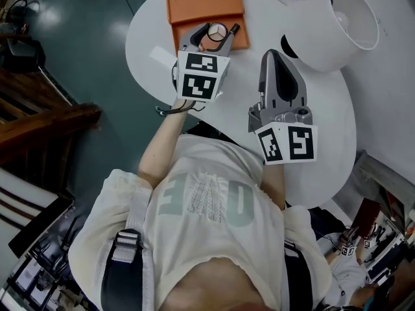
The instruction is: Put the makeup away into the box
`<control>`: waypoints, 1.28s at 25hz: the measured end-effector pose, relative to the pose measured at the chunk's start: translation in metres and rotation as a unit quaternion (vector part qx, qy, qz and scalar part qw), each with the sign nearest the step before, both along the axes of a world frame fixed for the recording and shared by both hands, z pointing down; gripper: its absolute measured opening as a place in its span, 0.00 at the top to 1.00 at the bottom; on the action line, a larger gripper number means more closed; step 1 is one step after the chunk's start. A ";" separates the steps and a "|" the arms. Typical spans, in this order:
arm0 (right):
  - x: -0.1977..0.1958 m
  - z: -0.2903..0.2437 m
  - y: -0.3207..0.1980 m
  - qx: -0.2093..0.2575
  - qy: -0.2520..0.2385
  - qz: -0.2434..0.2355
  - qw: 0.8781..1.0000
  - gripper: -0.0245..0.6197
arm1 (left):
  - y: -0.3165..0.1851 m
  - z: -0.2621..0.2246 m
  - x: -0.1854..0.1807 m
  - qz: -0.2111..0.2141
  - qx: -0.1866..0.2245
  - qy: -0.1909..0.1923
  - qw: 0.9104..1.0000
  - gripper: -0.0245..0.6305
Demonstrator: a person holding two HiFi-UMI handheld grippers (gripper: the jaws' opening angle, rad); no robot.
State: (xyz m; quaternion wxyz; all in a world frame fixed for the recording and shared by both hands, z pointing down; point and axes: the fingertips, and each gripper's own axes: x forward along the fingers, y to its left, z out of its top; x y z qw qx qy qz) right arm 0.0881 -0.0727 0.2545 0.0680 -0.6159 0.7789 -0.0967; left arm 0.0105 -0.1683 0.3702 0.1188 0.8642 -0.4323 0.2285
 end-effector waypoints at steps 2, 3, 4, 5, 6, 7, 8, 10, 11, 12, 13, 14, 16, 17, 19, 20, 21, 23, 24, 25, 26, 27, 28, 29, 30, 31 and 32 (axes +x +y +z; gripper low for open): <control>0.001 0.004 -0.004 -0.009 0.003 0.001 1.000 0.95 | -0.018 0.030 -0.003 -0.006 -0.039 -0.019 0.999 0.61; 0.002 0.007 -0.006 -0.013 0.004 0.001 1.000 0.95 | -0.027 0.043 -0.004 -0.008 -0.054 -0.028 0.998 0.61; 0.003 0.009 -0.009 -0.018 0.005 0.002 1.000 0.95 | -0.035 0.056 -0.005 -0.010 -0.070 -0.039 0.997 0.61; 0.004 0.012 -0.012 -0.022 0.007 0.001 1.000 0.95 | -0.043 0.068 -0.006 -0.011 -0.088 -0.048 0.995 0.61; 0.005 0.015 -0.015 -0.027 0.007 0.001 1.000 0.95 | -0.050 0.080 -0.006 -0.012 -0.107 -0.058 0.993 0.61; 0.005 0.018 -0.018 -0.031 0.007 0.000 0.999 0.95 | -0.057 0.092 -0.007 -0.014 -0.126 -0.066 0.990 0.61; 0.005 0.022 -0.021 -0.037 0.006 -0.001 0.999 0.95 | -0.062 0.103 -0.008 -0.017 -0.144 -0.072 0.987 0.61; 0.006 0.030 -0.026 -0.050 0.004 -0.001 0.999 0.95 | -0.069 0.123 -0.009 -0.024 -0.176 -0.083 0.981 0.61; 0.006 0.034 -0.028 -0.056 0.003 -0.001 0.998 0.95 | -0.071 0.131 -0.010 -0.026 -0.189 -0.088 0.978 0.61; 0.006 0.037 -0.031 -0.061 0.002 0.000 0.998 0.95 | -0.072 0.137 -0.010 -0.027 -0.199 -0.092 0.975 0.61; 0.007 0.040 -0.033 -0.066 0.000 0.001 0.998 0.95 | -0.074 0.142 -0.010 -0.025 -0.207 -0.095 0.973 0.61; 0.008 0.042 -0.036 -0.069 -0.001 0.002 0.998 0.95 | -0.075 0.146 -0.009 -0.023 -0.212 -0.097 0.972 0.61; 0.008 0.048 -0.040 -0.075 -0.004 0.002 0.997 0.95 | -0.078 0.153 -0.007 -0.019 -0.219 -0.100 0.970 0.61; 0.009 0.050 -0.042 -0.077 -0.005 0.001 0.997 0.95 | -0.078 0.157 -0.007 -0.017 -0.222 -0.102 0.970 0.61; 0.009 0.055 -0.044 -0.083 -0.007 0.000 0.997 0.95 | -0.078 0.161 -0.005 -0.014 -0.225 -0.104 0.969 0.61; 0.009 0.056 -0.045 -0.085 -0.008 -0.001 0.996 0.95 | -0.078 0.162 -0.004 -0.013 -0.226 -0.105 0.968 0.61; 0.009 0.057 -0.045 -0.086 -0.009 -0.001 0.996 0.95 | -0.079 0.162 -0.003 -0.014 -0.226 -0.106 0.968 0.61; 0.008 0.056 -0.046 -0.086 -0.010 -0.002 0.996 0.95 | -0.080 0.162 -0.004 -0.021 -0.226 -0.107 0.968 0.61; 0.008 0.055 -0.046 -0.085 -0.010 -0.003 0.996 0.95 | -0.081 0.162 -0.004 -0.024 -0.226 -0.108 0.968 0.61; 0.008 0.055 -0.046 -0.085 -0.010 -0.005 0.996 0.95 | -0.081 0.163 -0.005 -0.026 -0.228 -0.108 0.967 0.61; 0.008 0.055 -0.046 -0.084 -0.009 -0.006 0.996 0.95 | -0.081 0.164 -0.004 -0.025 -0.229 -0.108 0.967 0.61; 0.008 0.055 -0.046 -0.084 -0.008 -0.007 0.996 0.95 | -0.081 0.164 -0.004 -0.024 -0.230 -0.107 0.967 0.61; 0.009 0.055 -0.045 -0.084 -0.007 -0.008 0.996 0.95 | -0.081 0.164 -0.003 -0.023 -0.230 -0.104 0.967 0.61; 0.009 0.055 -0.044 -0.084 -0.006 -0.007 0.996 0.95 | -0.081 0.163 -0.003 -0.023 -0.229 -0.101 0.968 0.61; 0.009 0.055 -0.042 -0.083 -0.006 -0.007 0.996 0.95 | -0.081 0.161 -0.004 -0.025 -0.227 -0.100 0.969 0.61; 0.009 0.054 -0.041 -0.083 -0.006 -0.006 0.997 0.95 | -0.080 0.159 -0.006 -0.027 -0.223 -0.101 0.969 0.61; 0.009 0.053 -0.039 -0.081 -0.006 -0.006 0.997 0.95 | -0.078 0.155 -0.009 -0.031 -0.218 -0.104 0.970 0.61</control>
